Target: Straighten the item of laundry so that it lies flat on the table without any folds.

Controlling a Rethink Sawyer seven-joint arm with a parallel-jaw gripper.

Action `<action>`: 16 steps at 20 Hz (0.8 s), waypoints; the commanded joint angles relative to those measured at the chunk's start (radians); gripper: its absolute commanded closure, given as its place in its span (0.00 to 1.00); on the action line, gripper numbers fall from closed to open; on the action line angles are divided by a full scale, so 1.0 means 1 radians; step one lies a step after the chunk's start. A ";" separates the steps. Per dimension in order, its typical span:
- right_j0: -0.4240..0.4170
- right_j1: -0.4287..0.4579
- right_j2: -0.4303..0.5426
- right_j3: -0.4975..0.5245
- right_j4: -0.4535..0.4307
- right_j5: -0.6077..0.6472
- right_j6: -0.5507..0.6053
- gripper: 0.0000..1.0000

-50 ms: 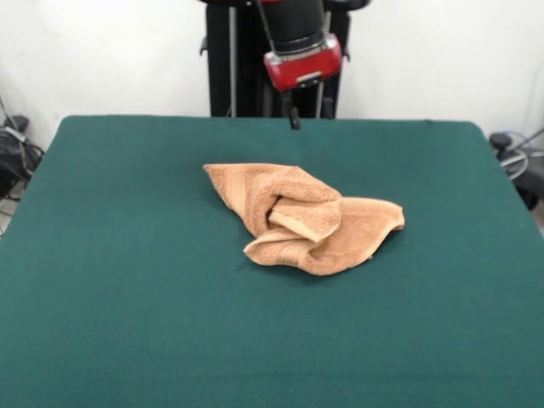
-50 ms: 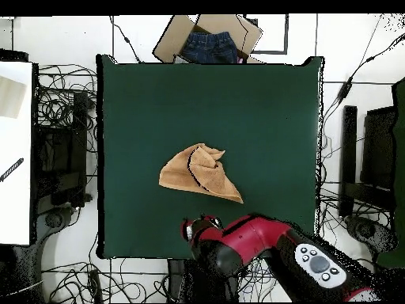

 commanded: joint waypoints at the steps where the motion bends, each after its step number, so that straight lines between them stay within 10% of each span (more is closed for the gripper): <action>1: 0.114 -0.026 -0.123 0.001 -0.040 -0.089 0.113 0.00; 16: 0.478 -0.044 -0.382 -0.006 0.147 -0.234 0.214 0.00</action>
